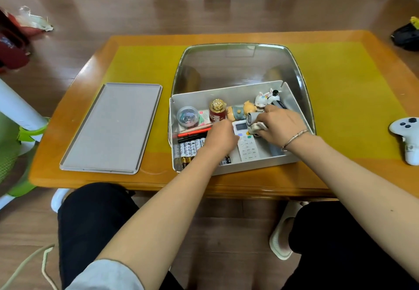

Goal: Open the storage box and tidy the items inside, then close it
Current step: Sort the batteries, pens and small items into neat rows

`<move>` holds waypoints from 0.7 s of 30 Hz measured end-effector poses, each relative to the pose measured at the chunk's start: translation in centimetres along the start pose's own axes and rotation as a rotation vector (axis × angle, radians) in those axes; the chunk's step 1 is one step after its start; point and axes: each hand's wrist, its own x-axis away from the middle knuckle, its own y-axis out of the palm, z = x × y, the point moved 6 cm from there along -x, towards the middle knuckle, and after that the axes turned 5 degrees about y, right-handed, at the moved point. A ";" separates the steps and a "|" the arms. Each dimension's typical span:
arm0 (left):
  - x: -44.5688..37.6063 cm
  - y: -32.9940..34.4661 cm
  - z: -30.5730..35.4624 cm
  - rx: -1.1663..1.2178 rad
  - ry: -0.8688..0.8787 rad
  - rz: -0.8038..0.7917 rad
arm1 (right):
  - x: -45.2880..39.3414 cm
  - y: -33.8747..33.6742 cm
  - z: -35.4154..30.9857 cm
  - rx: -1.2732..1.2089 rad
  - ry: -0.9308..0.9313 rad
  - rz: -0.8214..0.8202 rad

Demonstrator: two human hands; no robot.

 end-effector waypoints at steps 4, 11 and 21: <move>0.2 0.1 0.2 -0.127 0.086 -0.008 | 0.4 -0.7 0.3 -0.027 0.009 0.040; 0.3 1.9 0.5 -0.189 0.112 -0.171 | 0.6 -1.1 0.6 -0.053 0.027 0.072; 0.0 2.2 1.0 -0.218 0.171 -0.122 | 0.6 -0.2 0.7 -0.063 0.055 0.008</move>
